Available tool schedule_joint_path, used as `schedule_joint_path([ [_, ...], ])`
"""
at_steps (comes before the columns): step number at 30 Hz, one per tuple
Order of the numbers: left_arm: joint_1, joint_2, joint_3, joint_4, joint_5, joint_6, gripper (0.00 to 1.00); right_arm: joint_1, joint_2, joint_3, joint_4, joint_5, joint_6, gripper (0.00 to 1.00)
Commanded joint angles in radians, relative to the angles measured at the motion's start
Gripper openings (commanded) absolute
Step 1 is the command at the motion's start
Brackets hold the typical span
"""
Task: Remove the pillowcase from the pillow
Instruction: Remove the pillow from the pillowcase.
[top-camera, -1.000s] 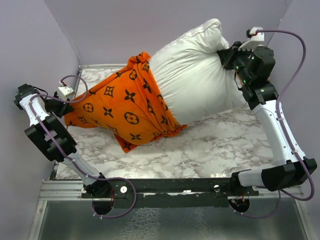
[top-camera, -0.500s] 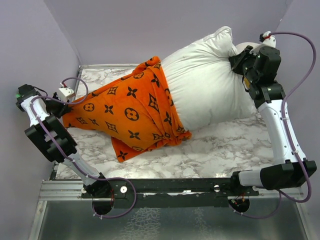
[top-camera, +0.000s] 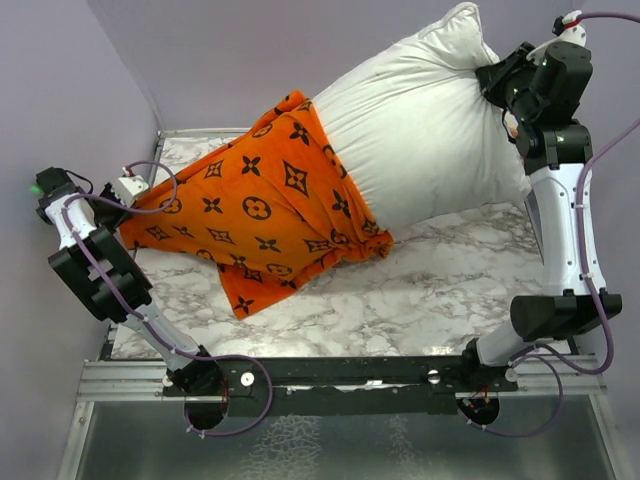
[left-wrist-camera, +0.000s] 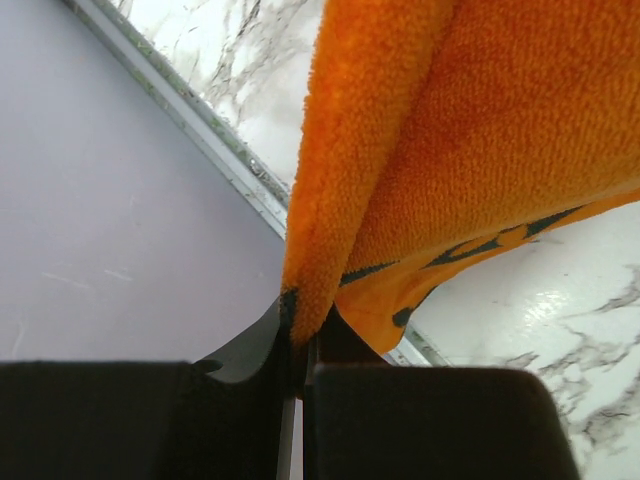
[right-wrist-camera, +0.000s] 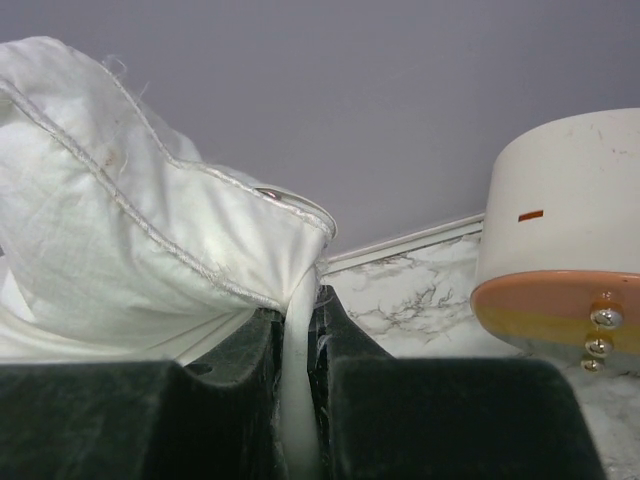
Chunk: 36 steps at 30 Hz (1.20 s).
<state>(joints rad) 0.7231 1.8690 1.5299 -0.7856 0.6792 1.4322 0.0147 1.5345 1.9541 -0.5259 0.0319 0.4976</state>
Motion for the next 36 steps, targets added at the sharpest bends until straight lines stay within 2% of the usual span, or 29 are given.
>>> schedule_joint_path([
  [1,0.172,0.087,0.02,0.422,-0.481,0.084,0.0,-0.2,-0.011,0.231,0.388,0.545,-0.021,0.01],
  [8,0.171,0.095,-0.045,0.518,-0.52,0.143,0.0,-0.2,0.062,0.334,0.394,0.478,0.003,0.01],
  [9,0.163,0.094,-0.041,0.511,-0.518,0.127,0.0,-0.199,0.061,0.326,0.398,0.452,0.005,0.01],
  [11,0.123,0.082,0.016,0.377,-0.473,0.037,0.0,-0.196,0.06,0.299,0.401,0.317,0.023,0.0],
  [12,0.091,0.074,0.066,0.271,-0.425,-0.028,0.08,-0.18,0.064,0.292,0.387,0.274,0.027,0.0],
  [13,0.055,0.064,0.127,0.159,-0.366,-0.086,0.28,-0.145,0.07,0.281,0.377,0.263,0.007,0.0],
  [14,0.017,0.053,0.178,0.037,-0.274,-0.121,0.6,-0.099,0.07,0.248,0.38,0.277,-0.032,0.0],
  [15,-0.028,0.032,0.22,-0.068,-0.214,-0.144,0.84,-0.053,0.064,0.198,0.399,0.296,-0.078,0.01],
  [16,-0.076,0.008,0.245,-0.153,-0.169,-0.152,0.97,-0.005,0.048,0.139,0.428,0.337,-0.126,0.01],
  [18,-0.174,-0.061,0.248,-0.246,-0.086,-0.148,0.99,0.074,0.004,0.015,0.496,0.414,-0.222,0.01],
  [22,-0.323,-0.221,0.198,-0.277,0.026,-0.166,0.99,0.135,-0.064,-0.182,0.589,0.579,-0.399,0.01],
  [24,-0.401,-0.282,0.161,-0.388,0.027,-0.065,0.99,0.143,-0.1,-0.255,0.6,0.613,-0.438,0.01],
  [27,-0.562,-0.385,-0.005,-0.492,-0.032,0.059,0.99,0.183,-0.177,-0.379,0.654,0.628,-0.493,0.01],
  [29,-0.684,-0.455,-0.143,-0.476,-0.086,0.084,0.99,0.227,-0.213,-0.455,0.712,0.664,-0.553,0.01],
  [32,-0.85,-0.508,-0.306,-0.383,-0.166,0.042,0.99,0.249,-0.264,-0.522,0.708,0.669,-0.556,0.01],
  [36,-0.945,-0.461,-0.385,-0.322,-0.193,0.024,0.99,0.254,-0.335,-0.6,0.706,0.648,-0.56,0.01],
])
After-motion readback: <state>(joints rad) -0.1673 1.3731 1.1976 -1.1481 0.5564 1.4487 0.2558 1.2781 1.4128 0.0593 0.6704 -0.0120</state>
